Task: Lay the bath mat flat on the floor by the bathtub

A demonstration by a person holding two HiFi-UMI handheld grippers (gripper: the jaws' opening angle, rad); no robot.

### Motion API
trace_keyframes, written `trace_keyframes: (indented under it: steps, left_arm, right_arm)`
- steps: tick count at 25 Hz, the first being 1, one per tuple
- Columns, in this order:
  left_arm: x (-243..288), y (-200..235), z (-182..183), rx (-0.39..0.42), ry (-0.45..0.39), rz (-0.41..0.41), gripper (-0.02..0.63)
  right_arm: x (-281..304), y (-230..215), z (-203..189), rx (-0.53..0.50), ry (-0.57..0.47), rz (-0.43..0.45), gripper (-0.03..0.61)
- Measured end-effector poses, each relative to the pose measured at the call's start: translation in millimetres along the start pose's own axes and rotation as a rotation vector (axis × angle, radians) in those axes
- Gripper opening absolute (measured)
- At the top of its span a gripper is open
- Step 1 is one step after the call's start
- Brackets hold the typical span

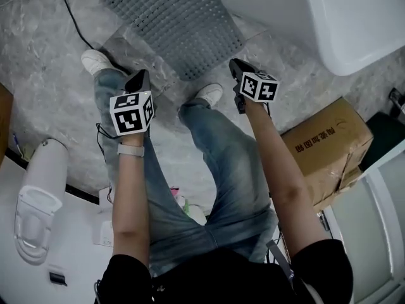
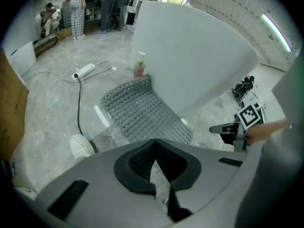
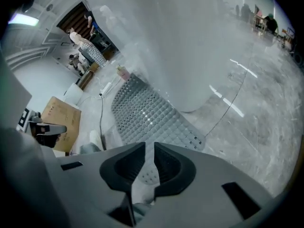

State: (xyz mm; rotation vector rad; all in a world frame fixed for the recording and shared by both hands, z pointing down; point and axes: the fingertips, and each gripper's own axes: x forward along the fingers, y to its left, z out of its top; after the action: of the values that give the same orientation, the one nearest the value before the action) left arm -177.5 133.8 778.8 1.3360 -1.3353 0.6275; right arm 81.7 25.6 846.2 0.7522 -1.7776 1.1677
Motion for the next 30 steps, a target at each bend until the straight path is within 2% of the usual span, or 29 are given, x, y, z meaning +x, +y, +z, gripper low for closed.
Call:
trace_keyframes:
  steps: [2, 7, 10, 17, 20, 25, 27, 30]
  left_arm:
    - [16, 4, -7, 0.02, 0.02, -0.016, 0.018]
    - [50, 19, 10, 0.068, 0.026, -0.043, 0.018]
    - [54, 24, 22, 0.076, 0.032, -0.059, 0.018]
    - [63, 27, 23, 0.058, 0.097, -0.085, 0.018]
    - [56, 32, 42, 0.087, 0.068, -0.086, 0.018]
    - [45, 49, 59, 0.048, 0.032, -0.077, 0.018]
    - [42, 50, 64, 0.051, 0.02, -0.079, 0.018]
    - [39, 48, 68, 0.069, 0.009, -0.09, 0.018]
  right_arm:
    - [21, -14, -7, 0.036, 0.008, -0.038, 0.135]
    - [62, -56, -28, 0.19, -0.007, -0.149, 0.247]
    - [82, -75, -42, 0.261, -0.025, -0.202, 0.259]
    - [124, -115, -64, 0.388, -0.069, -0.291, 0.288]
    - [135, -125, -72, 0.428, -0.078, -0.329, 0.293]
    - [152, -130, -95, 0.482, -0.044, -0.343, 0.301]
    - [159, -133, -104, 0.493, -0.014, -0.351, 0.319]
    - [167, -138, -105, 0.529, -0.024, -0.351, 0.329]
